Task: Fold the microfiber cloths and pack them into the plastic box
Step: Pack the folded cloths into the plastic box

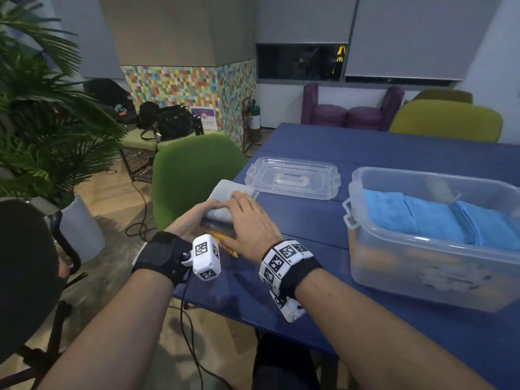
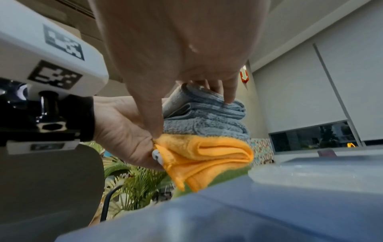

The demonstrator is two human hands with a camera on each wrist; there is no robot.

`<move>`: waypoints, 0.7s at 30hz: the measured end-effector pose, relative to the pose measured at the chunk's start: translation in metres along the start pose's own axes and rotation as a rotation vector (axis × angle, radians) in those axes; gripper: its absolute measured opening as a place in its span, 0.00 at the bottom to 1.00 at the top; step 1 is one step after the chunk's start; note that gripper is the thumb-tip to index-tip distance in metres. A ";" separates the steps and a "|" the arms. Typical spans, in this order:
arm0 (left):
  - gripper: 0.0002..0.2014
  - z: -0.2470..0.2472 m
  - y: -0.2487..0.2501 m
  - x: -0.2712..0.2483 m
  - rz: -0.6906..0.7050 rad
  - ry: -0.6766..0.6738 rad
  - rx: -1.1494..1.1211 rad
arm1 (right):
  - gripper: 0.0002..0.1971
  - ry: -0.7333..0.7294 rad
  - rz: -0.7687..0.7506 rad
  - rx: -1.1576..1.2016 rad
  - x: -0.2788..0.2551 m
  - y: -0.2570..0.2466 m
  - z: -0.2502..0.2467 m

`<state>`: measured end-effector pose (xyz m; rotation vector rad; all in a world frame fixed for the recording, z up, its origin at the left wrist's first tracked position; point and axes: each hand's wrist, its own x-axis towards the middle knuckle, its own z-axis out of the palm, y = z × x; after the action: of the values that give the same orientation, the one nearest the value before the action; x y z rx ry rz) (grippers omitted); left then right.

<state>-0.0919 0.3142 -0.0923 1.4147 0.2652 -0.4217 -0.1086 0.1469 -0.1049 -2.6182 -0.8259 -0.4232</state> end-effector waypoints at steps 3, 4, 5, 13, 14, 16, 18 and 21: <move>0.14 0.031 0.019 -0.008 0.056 -0.043 -0.053 | 0.37 0.073 0.019 -0.044 -0.002 0.008 -0.038; 0.14 0.042 0.026 -0.010 0.084 -0.056 -0.073 | 0.37 0.094 0.011 -0.075 -0.004 0.012 -0.054; 0.15 0.055 0.035 -0.014 0.101 -0.067 -0.097 | 0.37 0.108 0.001 -0.111 -0.007 0.017 -0.071; 0.27 0.195 0.095 -0.044 0.140 -0.337 -0.065 | 0.39 0.143 0.092 -0.162 -0.066 0.081 -0.218; 0.25 0.216 0.100 -0.046 0.127 -0.362 -0.047 | 0.39 0.156 0.141 -0.152 -0.077 0.092 -0.235; 0.19 0.258 0.108 -0.049 0.095 -0.397 -0.015 | 0.38 0.185 0.239 -0.145 -0.102 0.116 -0.263; 0.17 0.299 0.110 -0.049 0.074 -0.439 0.029 | 0.38 0.202 0.310 -0.154 -0.126 0.139 -0.284; 0.15 0.352 0.107 -0.042 0.048 -0.517 0.094 | 0.38 0.209 0.370 -0.172 -0.156 0.173 -0.304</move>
<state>-0.1075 -0.0175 0.0719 1.3489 -0.2101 -0.7489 -0.1802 -0.1895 0.0629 -2.7401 -0.2382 -0.6690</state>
